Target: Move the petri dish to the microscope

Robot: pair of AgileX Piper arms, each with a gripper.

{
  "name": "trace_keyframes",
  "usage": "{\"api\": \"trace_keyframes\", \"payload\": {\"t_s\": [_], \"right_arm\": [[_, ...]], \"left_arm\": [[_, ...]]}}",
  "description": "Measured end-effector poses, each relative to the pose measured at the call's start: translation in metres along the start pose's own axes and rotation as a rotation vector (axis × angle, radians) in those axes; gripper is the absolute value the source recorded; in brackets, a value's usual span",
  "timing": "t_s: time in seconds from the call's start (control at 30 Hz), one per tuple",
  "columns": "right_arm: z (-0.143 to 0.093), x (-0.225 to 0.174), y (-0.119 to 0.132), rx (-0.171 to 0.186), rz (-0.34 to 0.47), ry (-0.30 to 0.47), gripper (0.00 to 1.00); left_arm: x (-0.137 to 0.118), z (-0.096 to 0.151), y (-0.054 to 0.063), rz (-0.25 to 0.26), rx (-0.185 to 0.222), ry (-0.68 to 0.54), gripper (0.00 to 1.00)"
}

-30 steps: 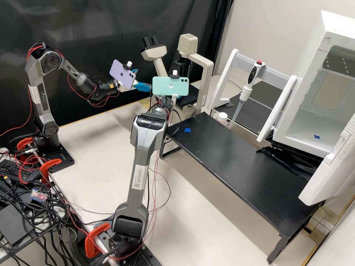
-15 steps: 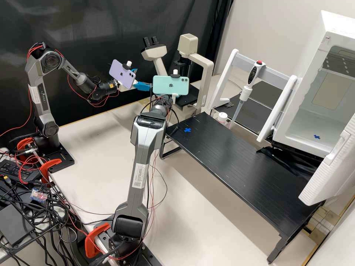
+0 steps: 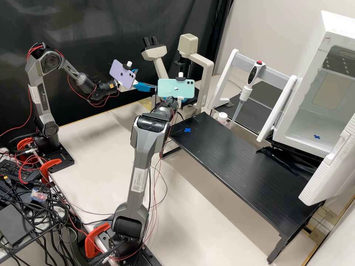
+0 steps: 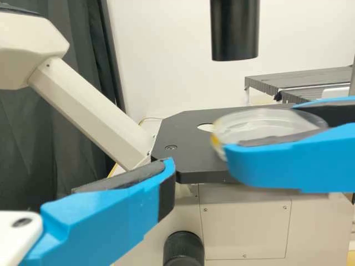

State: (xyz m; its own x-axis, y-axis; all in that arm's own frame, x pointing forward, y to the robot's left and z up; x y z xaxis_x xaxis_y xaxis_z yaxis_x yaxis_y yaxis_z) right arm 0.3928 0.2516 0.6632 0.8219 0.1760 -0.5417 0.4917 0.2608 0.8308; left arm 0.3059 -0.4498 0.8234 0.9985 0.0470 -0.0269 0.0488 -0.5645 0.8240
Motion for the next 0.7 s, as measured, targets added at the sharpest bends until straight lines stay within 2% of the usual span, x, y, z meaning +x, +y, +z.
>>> {"api": "trace_keyframes", "payload": {"t_s": [0.27, 0.33, 0.43, 0.57, 0.7], "right_arm": [[-0.004, 0.0, 0.009, -0.007, 0.007, -0.005, 0.0], [-0.004, 0.005, 0.016, -0.021, 0.051, -0.003, 0.0], [0.003, 0.013, 0.02, 0.011, 0.077, -0.026, 0.0], [0.007, 0.029, 0.018, 0.022, 0.084, -0.049, 0.0], [0.01, 0.037, 0.014, 0.015, 0.083, -0.062, 0.0]], "left_arm": [[0.0, 0.0, 0.0, 0.0, 0.0, 0.0, 1.0], [0.0, 0.0, 0.0, 0.0, 0.0, 0.0, 1.0], [0.0, 0.0, 0.0, 0.0, 0.0, 0.0, 1.0], [0.0, 0.0, 0.0, 0.0, 0.0, 0.0, 1.0], [0.0, 0.0, 0.0, 0.0, 0.0, 0.0, 1.0]]}}
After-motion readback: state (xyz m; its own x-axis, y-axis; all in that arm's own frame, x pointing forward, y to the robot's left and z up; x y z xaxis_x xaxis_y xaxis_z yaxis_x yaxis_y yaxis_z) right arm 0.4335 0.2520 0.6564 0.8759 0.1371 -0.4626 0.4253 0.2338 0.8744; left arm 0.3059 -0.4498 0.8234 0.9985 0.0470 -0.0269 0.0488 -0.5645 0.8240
